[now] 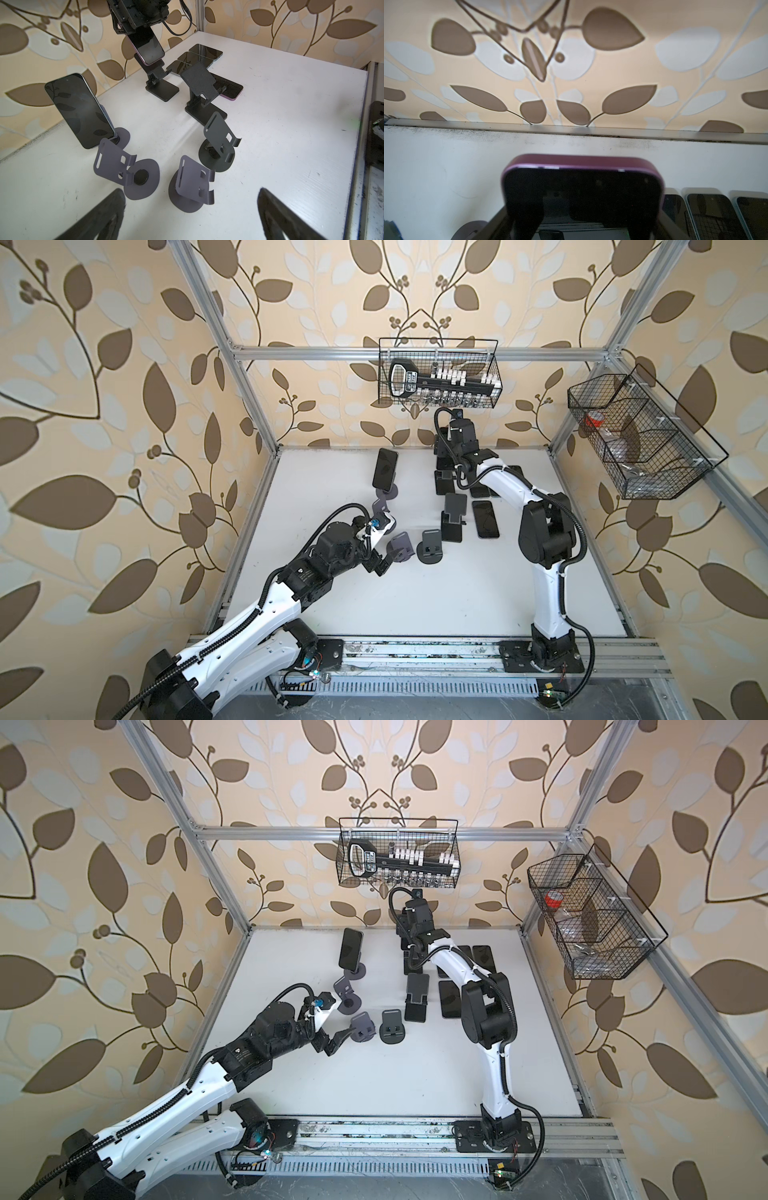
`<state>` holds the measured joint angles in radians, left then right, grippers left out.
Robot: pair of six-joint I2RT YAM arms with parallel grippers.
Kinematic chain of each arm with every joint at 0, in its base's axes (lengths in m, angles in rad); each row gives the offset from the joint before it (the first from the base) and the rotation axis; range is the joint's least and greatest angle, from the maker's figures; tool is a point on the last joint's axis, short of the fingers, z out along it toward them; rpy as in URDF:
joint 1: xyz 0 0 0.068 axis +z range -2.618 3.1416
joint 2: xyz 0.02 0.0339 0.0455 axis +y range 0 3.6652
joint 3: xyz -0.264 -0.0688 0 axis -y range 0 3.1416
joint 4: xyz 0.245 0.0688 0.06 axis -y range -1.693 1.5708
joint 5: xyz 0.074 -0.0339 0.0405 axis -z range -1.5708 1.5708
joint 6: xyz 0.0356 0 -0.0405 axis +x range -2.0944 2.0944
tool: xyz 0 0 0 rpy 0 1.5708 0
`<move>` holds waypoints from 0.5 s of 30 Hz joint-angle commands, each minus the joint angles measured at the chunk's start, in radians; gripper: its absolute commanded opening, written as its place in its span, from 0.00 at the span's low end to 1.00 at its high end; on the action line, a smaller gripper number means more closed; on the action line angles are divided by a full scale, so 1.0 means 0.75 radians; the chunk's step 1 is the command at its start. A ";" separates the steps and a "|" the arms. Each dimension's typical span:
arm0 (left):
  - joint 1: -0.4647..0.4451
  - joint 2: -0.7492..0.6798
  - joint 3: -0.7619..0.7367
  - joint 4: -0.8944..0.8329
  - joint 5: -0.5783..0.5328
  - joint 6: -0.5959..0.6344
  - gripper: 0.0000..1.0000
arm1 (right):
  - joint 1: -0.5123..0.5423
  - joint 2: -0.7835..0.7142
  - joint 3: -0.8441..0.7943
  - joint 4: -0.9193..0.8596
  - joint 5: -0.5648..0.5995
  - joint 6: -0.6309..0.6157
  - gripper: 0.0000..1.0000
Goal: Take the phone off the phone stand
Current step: 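Carry the purple-edged phone up and back toward the robot with the right gripper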
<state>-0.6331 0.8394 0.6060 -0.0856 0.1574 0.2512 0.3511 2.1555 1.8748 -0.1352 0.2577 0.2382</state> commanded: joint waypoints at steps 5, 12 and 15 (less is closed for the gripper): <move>0.026 -0.030 0.031 0.030 0.044 -0.018 0.99 | 0.015 -0.125 -0.059 0.046 -0.023 0.039 0.60; 0.039 -0.043 0.027 0.043 0.045 -0.033 0.99 | 0.016 -0.183 -0.104 0.033 -0.058 0.064 0.60; 0.043 -0.043 0.028 0.045 0.048 -0.040 0.99 | 0.017 -0.209 -0.122 0.024 -0.077 0.079 0.59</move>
<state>-0.6132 0.8238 0.6060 -0.0834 0.1665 0.2329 0.3580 2.0674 1.8038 -0.1387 0.2230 0.2737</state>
